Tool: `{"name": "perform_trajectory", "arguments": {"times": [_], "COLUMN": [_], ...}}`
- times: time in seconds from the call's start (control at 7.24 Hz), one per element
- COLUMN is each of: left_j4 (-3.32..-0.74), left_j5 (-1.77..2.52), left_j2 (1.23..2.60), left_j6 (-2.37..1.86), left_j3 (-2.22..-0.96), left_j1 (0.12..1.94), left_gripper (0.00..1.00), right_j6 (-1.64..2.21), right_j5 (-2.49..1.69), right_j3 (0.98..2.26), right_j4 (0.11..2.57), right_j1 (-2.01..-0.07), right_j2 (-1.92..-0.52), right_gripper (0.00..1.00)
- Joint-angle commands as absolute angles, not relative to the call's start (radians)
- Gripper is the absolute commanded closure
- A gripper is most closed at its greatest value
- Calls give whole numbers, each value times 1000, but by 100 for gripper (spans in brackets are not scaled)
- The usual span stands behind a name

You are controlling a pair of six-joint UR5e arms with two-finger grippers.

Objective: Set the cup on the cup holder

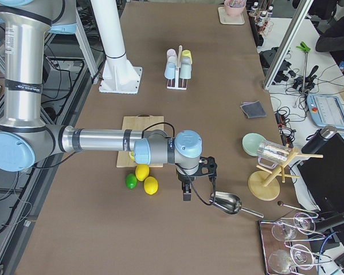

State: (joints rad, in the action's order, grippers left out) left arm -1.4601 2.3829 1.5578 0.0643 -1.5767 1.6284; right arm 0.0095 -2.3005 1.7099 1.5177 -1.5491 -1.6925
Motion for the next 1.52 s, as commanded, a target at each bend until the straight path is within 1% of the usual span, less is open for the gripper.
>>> {"name": "perform_trajectory", "arguments": {"times": [0.0, 0.55, 0.97, 1.38], "left_j4": [-1451, -1451, -1451, -1451], "left_j5": [2382, 2375, 2349, 2349], "left_j2": [1557, 1554, 1533, 1528], "left_j6": [69, 69, 63, 63], "left_j3": [-1557, -1551, -1603, -1604], "left_j1": [1628, 1628, 1631, 1631], "left_gripper": [3, 3, 3, 3], "right_j6": [15, 17, 17, 17], "right_j5": [-2295, -2295, -2295, -2293], "right_j3": [1707, 1694, 1694, 1689], "right_j4": [1523, 1525, 1523, 1522], "right_j1": [-1546, -1539, -1539, -1539], "right_j2": [-1692, -1678, -1678, -1678], "right_gripper": [0, 0, 0, 0]}}
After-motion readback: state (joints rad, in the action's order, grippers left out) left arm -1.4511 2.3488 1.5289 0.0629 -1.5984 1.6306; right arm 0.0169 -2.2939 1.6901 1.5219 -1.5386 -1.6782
